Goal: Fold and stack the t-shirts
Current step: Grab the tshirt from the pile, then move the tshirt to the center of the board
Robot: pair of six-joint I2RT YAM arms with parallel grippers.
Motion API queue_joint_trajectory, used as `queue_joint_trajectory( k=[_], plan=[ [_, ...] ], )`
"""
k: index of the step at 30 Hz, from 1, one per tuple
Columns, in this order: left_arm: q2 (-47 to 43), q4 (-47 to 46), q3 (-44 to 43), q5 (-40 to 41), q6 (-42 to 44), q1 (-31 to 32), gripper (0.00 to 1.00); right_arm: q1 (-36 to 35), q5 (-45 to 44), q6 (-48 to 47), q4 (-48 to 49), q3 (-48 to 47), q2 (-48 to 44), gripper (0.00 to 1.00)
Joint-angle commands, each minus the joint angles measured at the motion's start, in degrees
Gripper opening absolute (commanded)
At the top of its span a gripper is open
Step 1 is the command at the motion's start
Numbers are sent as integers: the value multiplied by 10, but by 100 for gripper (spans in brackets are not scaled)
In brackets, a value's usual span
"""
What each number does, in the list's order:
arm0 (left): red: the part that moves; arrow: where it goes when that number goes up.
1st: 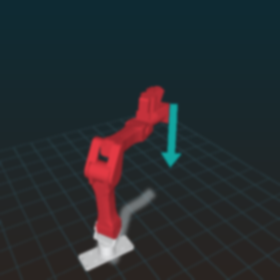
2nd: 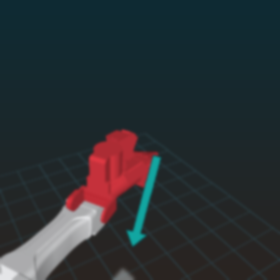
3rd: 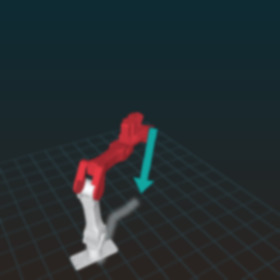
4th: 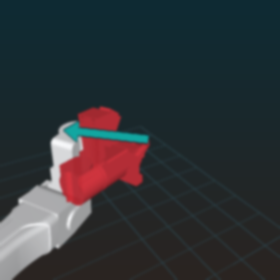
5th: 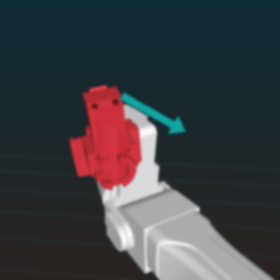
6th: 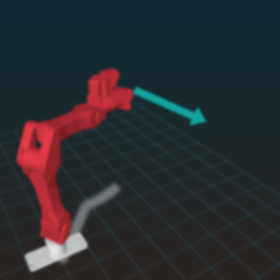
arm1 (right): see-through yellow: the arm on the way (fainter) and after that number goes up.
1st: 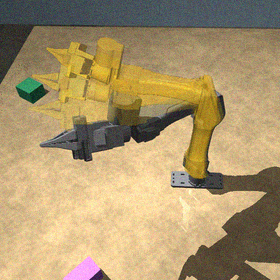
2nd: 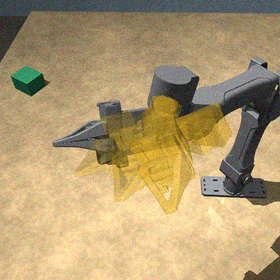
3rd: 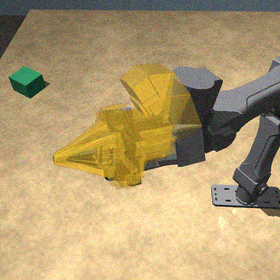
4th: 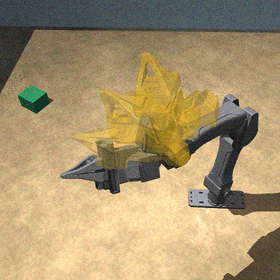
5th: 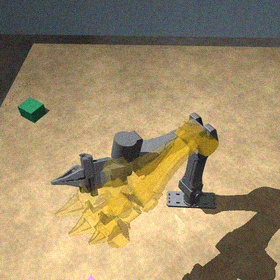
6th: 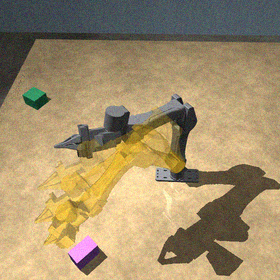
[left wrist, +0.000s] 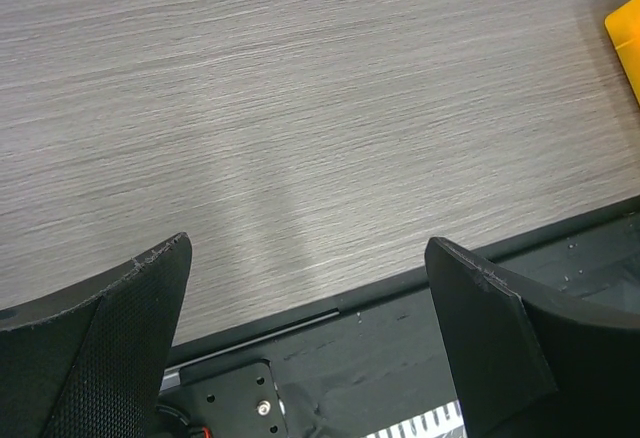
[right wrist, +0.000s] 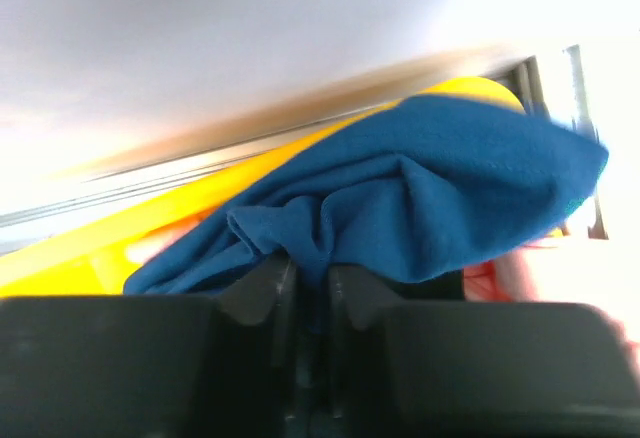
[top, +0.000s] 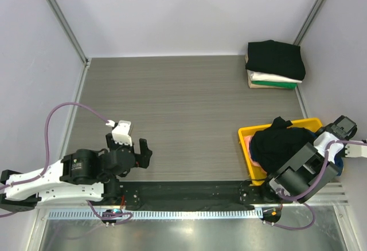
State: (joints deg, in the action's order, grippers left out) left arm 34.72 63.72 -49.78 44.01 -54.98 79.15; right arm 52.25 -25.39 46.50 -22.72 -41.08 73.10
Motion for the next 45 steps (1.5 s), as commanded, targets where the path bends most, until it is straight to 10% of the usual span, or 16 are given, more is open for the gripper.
queue_joint_trajectory(
  k=[1,14,22,28,35,45],
  plan=[
    [3,5,-8,39,-15,2,100,4,4,-9,58,-1,-26,6],
    [-36,25,-11,59,-43,4,100,4,235,-19,27,-216,-182,1],
    [-85,32,-8,77,-59,8,100,-24,504,65,102,-492,-114,1],
    [-96,41,-9,90,-68,12,100,-100,574,85,95,-760,-3,1],
    [-122,48,-8,100,-82,13,100,-108,632,255,219,-844,37,1],
    [-144,59,-3,123,-103,13,100,-436,707,234,240,-948,179,1]
  ],
)
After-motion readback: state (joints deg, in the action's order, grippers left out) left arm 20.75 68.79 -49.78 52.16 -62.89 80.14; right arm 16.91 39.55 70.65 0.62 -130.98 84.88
